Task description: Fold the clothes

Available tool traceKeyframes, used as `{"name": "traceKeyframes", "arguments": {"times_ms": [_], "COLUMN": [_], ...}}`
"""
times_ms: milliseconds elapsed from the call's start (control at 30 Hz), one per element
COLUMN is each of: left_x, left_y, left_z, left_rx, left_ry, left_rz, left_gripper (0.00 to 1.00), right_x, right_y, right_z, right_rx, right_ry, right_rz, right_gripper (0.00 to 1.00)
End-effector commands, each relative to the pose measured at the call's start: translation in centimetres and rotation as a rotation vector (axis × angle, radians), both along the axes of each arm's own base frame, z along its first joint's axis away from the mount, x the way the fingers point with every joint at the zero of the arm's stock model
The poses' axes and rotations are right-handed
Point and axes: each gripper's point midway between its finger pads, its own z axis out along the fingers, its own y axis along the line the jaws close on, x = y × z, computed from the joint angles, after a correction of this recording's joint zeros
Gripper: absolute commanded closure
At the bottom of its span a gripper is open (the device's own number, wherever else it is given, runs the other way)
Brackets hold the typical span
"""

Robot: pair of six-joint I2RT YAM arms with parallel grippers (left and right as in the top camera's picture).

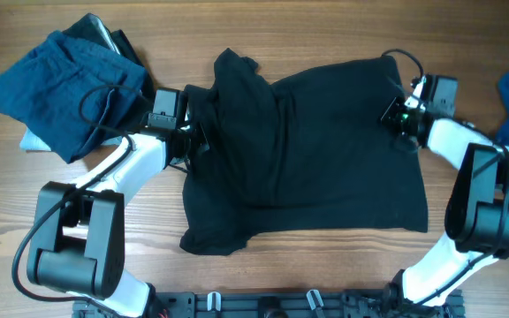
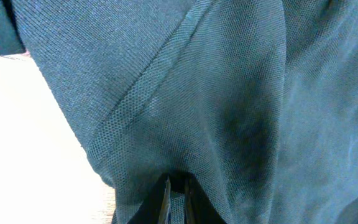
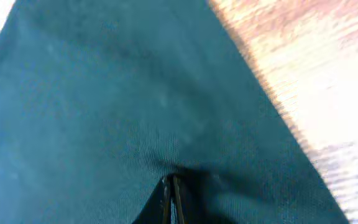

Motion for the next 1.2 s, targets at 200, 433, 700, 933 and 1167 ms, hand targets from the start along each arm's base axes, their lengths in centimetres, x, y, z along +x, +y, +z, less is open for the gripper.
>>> {"name": "traceKeyframes", "arguments": {"times_ms": [200,433,700,933,1167], "left_x": [-0.6,-0.6,2.8,7.3,9.5], "left_y": [1.5,1.4,-1.5,-4.0,-5.5], "left_z": [-0.8,-0.6,7.0,8.7,1.5], "left_rx": [0.074,0.070,-0.023,-0.075,-0.104], "left_ry": [0.031,0.028,-0.163,-0.377,-0.285], "left_rz": [0.018,0.016,-0.155,-0.293,-0.362], "left_gripper": [0.91,0.89,0.78,0.91,0.92], "right_x": [-5.8,-5.3,-0.7,-0.7,-1.1], "right_y": [-12.1,-11.5,-6.1,0.8,5.1], "right_z": [-4.8,-3.8,8.6,12.7,10.5], "right_rx": [-0.196,-0.091,0.082,0.159,0.087], "right_ry": [0.297,0.295,-0.074,-0.137,-0.033], "right_rz": [-0.364,-0.350,-0.017,0.150,0.159], "right_gripper": [0.96,0.93,0.69,0.71,0.70]}}
